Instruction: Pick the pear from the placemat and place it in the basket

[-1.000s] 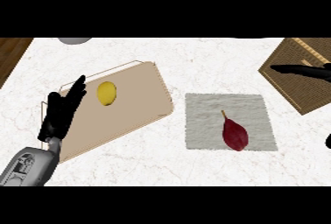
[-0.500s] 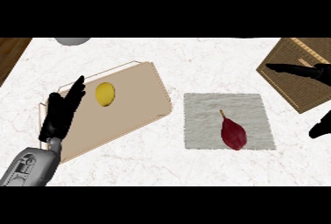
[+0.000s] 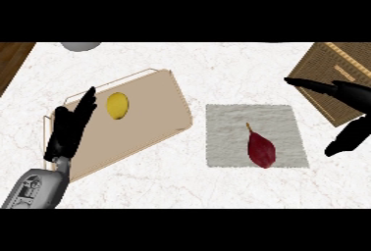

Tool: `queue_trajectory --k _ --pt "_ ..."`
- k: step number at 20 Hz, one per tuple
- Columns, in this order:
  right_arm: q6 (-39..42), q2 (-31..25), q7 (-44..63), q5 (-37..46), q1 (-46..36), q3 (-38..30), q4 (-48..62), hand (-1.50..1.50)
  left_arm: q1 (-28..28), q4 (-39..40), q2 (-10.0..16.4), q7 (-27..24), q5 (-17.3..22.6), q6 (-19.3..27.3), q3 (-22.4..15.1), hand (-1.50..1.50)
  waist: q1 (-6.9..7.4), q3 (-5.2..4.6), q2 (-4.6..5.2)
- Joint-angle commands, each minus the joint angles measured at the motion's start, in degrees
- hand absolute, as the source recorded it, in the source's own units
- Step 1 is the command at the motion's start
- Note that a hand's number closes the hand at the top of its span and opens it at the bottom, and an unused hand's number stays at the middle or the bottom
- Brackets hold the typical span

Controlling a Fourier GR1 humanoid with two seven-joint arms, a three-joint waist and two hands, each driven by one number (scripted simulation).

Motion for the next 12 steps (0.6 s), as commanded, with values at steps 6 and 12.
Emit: queue_trajectory --k 6,12 --pt "-0.45 6.93 -5.82 6.81 -0.55 2.56 5.23 -1.50 -2.05 2.33 -1.21 0.08 -1.51 -2.52 2.46 0.00 0.01 -0.01 0.05" --pt "-5.82 10.75 -8.53 10.75 2.26 3.17 6.91 -1.50 3.25 -1.57 -1.79 -1.53 -3.18 -2.59 3.11 0.00 0.19 -0.01 0.00"
